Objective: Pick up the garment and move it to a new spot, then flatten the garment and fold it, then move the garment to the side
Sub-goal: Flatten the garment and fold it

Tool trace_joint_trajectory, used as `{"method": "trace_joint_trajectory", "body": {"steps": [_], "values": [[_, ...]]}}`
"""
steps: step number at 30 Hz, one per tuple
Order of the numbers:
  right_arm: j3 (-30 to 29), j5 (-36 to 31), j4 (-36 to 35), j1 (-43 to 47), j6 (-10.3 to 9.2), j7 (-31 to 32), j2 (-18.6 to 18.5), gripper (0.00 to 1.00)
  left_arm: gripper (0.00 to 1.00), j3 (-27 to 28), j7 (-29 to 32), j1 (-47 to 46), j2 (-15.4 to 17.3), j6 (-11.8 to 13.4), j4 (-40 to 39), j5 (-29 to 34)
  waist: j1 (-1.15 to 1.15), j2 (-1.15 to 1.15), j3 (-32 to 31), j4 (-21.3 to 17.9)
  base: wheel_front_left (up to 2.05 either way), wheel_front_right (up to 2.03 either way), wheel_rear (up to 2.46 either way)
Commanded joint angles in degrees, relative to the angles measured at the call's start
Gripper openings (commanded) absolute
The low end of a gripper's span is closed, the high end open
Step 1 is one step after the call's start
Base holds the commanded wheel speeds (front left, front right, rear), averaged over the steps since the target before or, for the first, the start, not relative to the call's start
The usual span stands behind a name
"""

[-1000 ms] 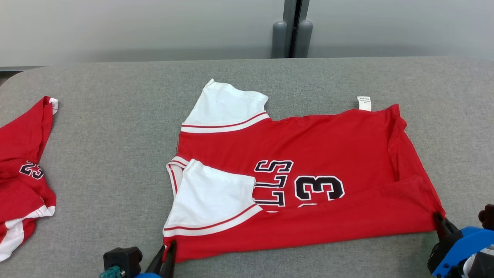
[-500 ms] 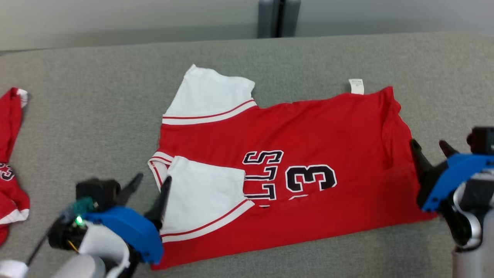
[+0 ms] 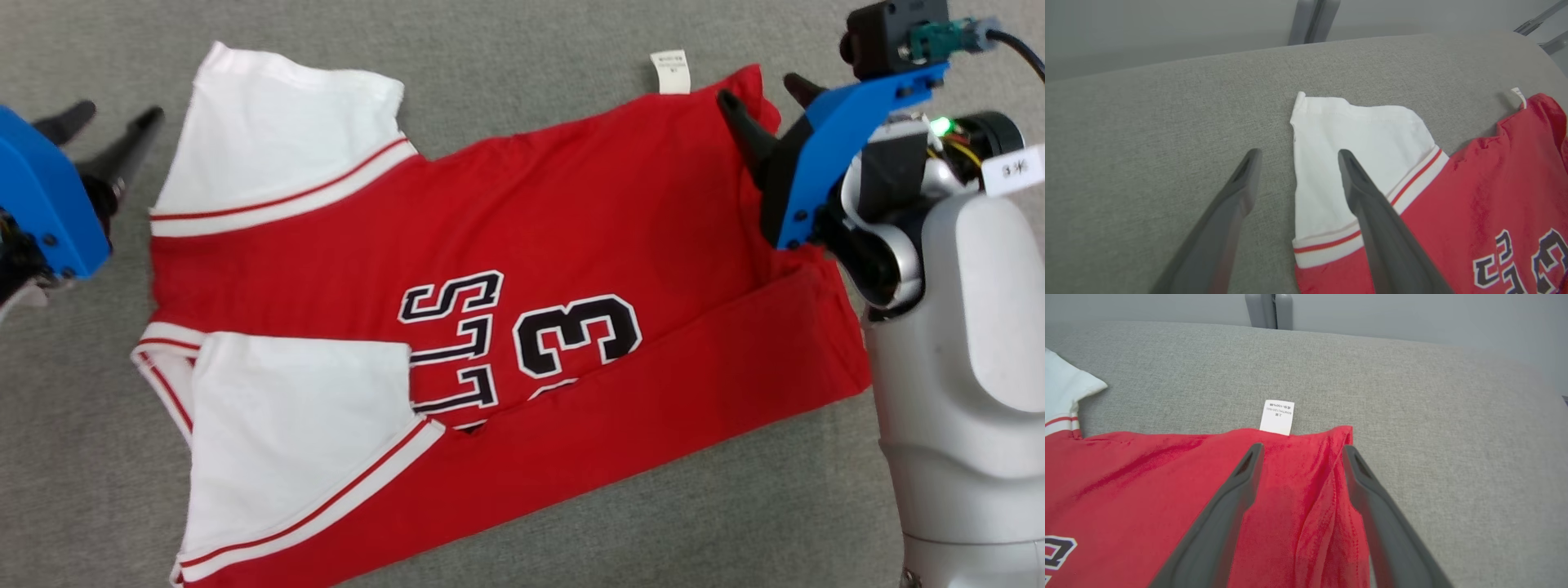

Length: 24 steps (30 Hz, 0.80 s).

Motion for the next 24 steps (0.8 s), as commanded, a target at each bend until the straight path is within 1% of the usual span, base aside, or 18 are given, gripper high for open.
{"method": "trace_joint_trajectory", "body": {"steps": [1, 3, 5, 9, 12, 19, 22, 23, 24], "values": [[1.2, 0.74, 1.17, -2.07, 0.04, -1.01, -0.07, 1.0, 1.0, 1.02, 1.87, -1.82, 0.23, -0.3, 0.83, -2.03, -0.01, 0.0, 1.03, -0.96, 0.0, 0.0, 0.0], [2.9, 1.99, 2.59, -3.97, 0.03, -2.03, -0.13, 1.0, 1.0, 2.1, 4.92, -4.0, 1.7, 0.31, 1.48, -3.68, -0.01, 0.0, 2.56, -2.44, 0.0, 0.0, 0.0], [4.52, 3.37, 3.47, -5.64, 0.04, -3.3, -0.07, 1.0, 1.0, 2.68, 6.98, -5.71, 3.27, 0.73, 1.65, -3.8, -0.01, 0.0, 4.08, -3.82, 0.0, 0.0, 0.0], [6.64, 5.43, 4.7, -7.35, 0.04, -5.99, -0.09, 1.0, 1.0, 3.35, 9.19, -6.95, 5.16, 1.18, 1.6, -4.57, -0.01, 0.0, 6.78, -6.17, 0.0, 0.0, 0.0], [7.25, 6.53, 5.11, -8.2, 0.03, -7.82, -0.08, 1.0, 1.0, 4.06, 10.06, -7.46, 5.54, 2.03, 1.2, -5.36, -0.01, 0.0, 8.56, -7.42, 0.0, 0.0, 0.0], [8.08, 7.72, 5.9, -8.61, 0.04, -10.75, -0.06, 1.0, 1.0, 2.94, 10.27, -7.58, 8.29, 3.9, 1.76, -1.31, -0.01, 0.0, 10.81, -9.76, 0.0, 0.0, 0.0], [8.17, 7.87, 6.01, -8.9, 0.04, -10.93, -0.07, 1.0, 1.0, 2.5, 11.32, -6.99, 7.39, 4.26, 1.91, -2.09, -0.01, 0.0, 11.37, -10.22, 0.0, 0.0, 0.0], [8.14, 7.8, 5.98, -9.03, 0.04, -10.8, -0.07, 1.0, 0.58, 2.12, 11.76, -6.78, 7.2, 4.1, 1.72, -2.28, -0.01, 0.0, 11.45, -10.27, 0.0, 0.0, 0.0], [8.13, 7.63, 6.01, -9.15, 0.04, -10.45, -0.07, 1.0, 0.0, 1.62, 12.3, -6.73, 7.3, 3.65, 1.35, -2.23, -0.01, 0.0, 11.55, -10.28, 0.0, 0.0, 0.0]]}}
